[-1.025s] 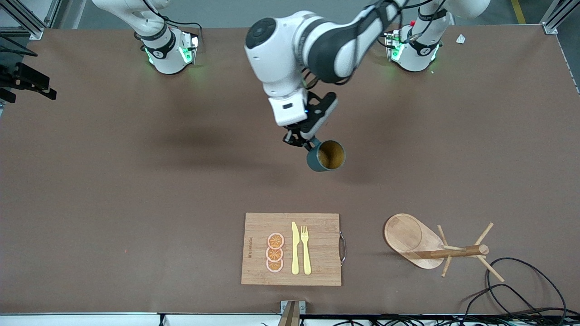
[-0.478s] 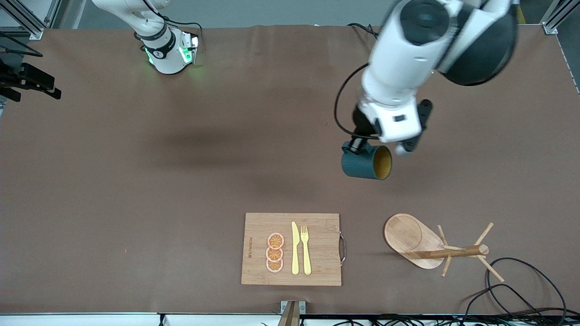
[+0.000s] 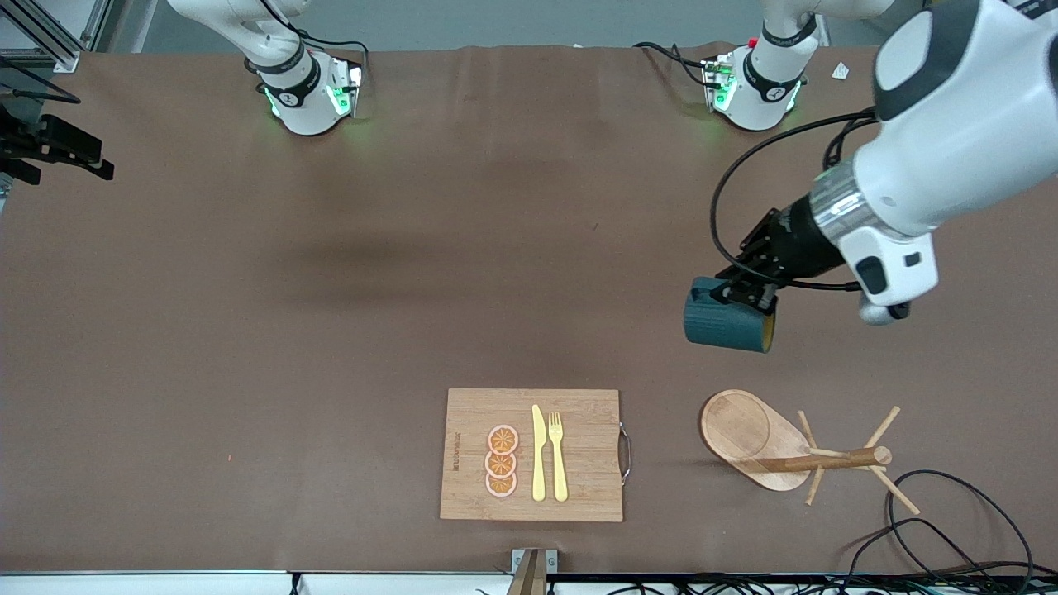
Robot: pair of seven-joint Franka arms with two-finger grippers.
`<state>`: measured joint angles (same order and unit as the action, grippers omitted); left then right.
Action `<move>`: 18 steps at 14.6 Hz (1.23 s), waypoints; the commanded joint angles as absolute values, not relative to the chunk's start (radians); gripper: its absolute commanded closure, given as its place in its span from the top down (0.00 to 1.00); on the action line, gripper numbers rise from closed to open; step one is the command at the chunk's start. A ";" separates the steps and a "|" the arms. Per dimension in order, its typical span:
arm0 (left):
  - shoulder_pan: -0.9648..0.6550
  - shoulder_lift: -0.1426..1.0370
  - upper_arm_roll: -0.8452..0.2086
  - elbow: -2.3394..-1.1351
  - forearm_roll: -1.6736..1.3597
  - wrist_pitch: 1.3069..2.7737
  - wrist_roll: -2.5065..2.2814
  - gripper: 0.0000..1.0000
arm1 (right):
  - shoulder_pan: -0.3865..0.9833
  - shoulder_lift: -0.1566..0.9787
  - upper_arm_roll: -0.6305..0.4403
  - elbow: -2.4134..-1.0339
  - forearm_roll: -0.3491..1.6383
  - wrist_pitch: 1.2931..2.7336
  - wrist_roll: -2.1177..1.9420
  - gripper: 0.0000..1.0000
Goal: Pass cup and hang on rack
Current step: 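Lift the mug with the left gripper and carry it toward the rack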
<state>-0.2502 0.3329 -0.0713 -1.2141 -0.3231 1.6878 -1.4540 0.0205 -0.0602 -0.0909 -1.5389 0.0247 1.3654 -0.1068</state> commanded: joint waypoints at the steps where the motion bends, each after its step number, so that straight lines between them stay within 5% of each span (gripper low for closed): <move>1: -0.168 0.307 -0.077 -1.232 -0.424 1.715 -1.401 0.01 | 0.029 -0.077 -0.087 -1.557 0.014 1.365 -0.092 1.00; 7: 0.013 0.366 -0.071 -1.235 -0.709 1.772 -1.189 0.01 | 0.029 -0.078 -0.087 -1.557 0.014 1.359 -0.092 1.00; 18: 0.078 0.509 -0.071 -1.235 -1.004 1.898 -1.056 0.00 | 0.029 -0.078 -0.087 -1.559 0.014 1.362 -0.092 1.00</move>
